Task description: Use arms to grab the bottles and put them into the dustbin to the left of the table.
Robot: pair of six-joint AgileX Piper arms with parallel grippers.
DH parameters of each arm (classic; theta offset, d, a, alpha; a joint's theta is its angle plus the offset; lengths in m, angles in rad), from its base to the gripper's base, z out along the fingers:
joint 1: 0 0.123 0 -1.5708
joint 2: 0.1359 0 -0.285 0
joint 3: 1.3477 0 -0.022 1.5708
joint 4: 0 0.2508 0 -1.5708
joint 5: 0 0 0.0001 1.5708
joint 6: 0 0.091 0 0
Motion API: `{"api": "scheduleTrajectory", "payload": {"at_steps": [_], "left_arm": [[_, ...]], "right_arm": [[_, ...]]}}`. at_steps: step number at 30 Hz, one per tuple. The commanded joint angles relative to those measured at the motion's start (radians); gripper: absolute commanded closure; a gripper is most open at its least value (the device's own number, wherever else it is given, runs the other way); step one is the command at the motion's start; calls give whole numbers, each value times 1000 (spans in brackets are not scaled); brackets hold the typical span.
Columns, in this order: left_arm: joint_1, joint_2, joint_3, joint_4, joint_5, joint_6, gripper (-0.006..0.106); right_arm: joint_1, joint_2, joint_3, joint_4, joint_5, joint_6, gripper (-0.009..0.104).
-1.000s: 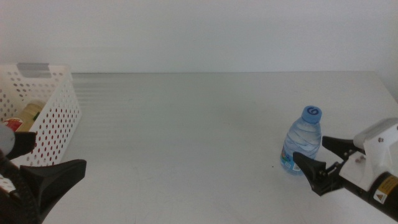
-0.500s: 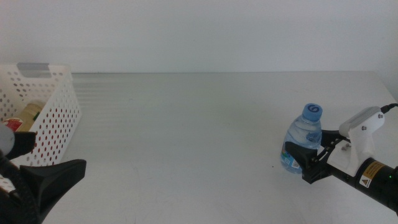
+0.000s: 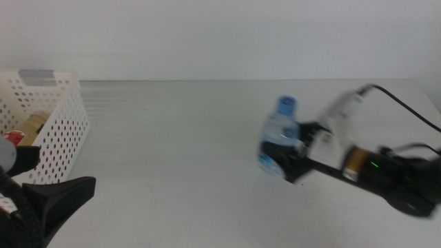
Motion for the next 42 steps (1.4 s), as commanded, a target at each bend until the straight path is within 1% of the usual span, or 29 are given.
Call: {"api": "scheduleTrajectory", "payload": {"at_steps": [1,3,6,14,17,20,27,31,34,35,36,37,38,41,42], "left_arm": [[-4,3,-24,-5,-66,-12,10],[-4,3,-24,-5,-66,-12,10],[-4,3,-24,-5,-66,-12,10],[-4,3,-24,-5,-66,-12,10],[-4,3,-24,-5,-66,-11,10],[-4,3,-24,-5,-66,-11,10],[-4,3,-24,-5,-66,-11,10],[-4,3,-24,-5,-66,-11,10],[-4,3,-24,-5,-66,-11,10],[-4,3,-24,-5,-66,-11,10],[-4,3,-24,-5,-66,-11,10],[-4,3,-24,-5,-66,-11,10],[-4,3,-24,-5,-66,-11,10],[-4,3,-24,-5,-66,-11,10],[-4,3,-24,-5,-66,-11,10]], "right_arm": [[56,-47,-114,19,-37,31,95],[99,-32,-205,18,36,63,95],[149,11,-337,17,89,112,95],[255,163,-590,-31,113,166,95],[284,220,-655,-36,113,195,95],[305,262,-694,-36,109,199,95],[329,298,-697,-33,112,198,95],[330,300,-696,-33,181,198,90],[330,300,-695,-34,207,198,82],[330,300,-695,-34,206,198,78],[330,300,-695,-33,177,198,52],[330,300,-695,-33,172,198,44],[330,300,-694,-35,158,199,29],[330,298,-693,-41,157,216,11],[330,297,-693,-47,157,219,7]]}}
